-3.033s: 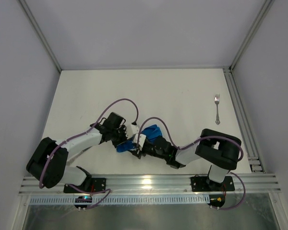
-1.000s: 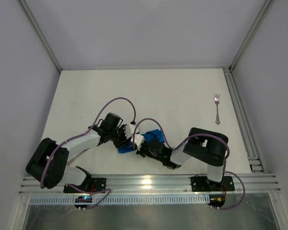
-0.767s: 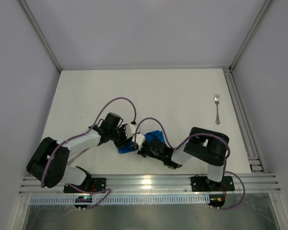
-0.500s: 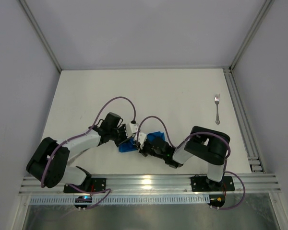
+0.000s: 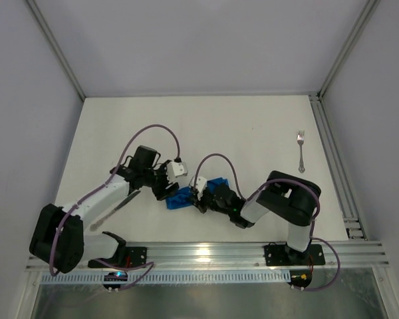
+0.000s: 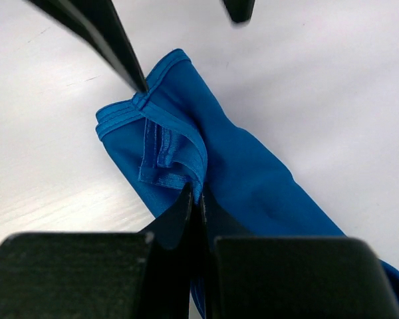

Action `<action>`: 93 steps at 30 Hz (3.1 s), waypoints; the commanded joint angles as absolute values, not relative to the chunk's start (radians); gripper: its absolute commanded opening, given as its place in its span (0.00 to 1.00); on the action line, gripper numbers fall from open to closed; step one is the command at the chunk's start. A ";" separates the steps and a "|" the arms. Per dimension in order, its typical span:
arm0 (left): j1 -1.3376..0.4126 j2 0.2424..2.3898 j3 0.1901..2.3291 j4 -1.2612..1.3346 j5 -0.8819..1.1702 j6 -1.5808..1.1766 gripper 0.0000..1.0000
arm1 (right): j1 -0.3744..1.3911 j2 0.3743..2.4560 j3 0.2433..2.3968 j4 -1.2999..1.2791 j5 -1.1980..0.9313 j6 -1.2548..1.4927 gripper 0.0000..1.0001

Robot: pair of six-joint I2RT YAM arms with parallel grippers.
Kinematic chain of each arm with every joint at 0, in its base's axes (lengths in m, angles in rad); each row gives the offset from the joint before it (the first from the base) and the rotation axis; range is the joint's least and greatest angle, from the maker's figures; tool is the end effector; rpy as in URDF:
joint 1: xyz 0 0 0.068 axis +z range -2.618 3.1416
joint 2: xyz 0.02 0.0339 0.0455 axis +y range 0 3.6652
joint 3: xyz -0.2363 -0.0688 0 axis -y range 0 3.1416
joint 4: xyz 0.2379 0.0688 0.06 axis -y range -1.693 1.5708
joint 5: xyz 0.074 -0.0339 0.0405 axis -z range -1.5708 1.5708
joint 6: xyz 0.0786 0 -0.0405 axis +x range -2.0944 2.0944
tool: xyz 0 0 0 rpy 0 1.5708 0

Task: Fold the napkin into a case and place the utensils inside
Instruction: Stuff the top corner of the smaller-rectangle-folded napkin into the folded napkin.

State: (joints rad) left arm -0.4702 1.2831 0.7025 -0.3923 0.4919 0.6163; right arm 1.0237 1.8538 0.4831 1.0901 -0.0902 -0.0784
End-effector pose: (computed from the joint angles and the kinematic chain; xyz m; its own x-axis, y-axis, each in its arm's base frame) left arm 0.2198 -0.1534 0.1413 -0.2334 0.6902 -0.6850 0.9452 0.3265 0.0068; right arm 0.1700 0.2927 0.0770 -0.0735 -0.2706 -0.9599 -0.9041 0.4243 -0.0504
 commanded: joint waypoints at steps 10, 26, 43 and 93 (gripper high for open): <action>-0.393 1.350 0.807 -0.510 0.743 1.052 0.63 | 0.993 1.827 0.518 1.071 -0.186 -0.103 0.04; -0.422 1.496 0.736 -0.299 0.657 1.149 0.38 | 0.959 1.848 0.557 1.103 -0.205 -0.103 0.04; -0.475 1.516 0.663 -0.040 0.549 1.164 0.54 | 0.925 1.850 0.586 1.140 -0.357 -0.109 0.04; -0.516 1.512 0.778 0.020 0.460 0.730 0.00 | 1.011 1.985 0.540 1.313 0.239 0.035 0.46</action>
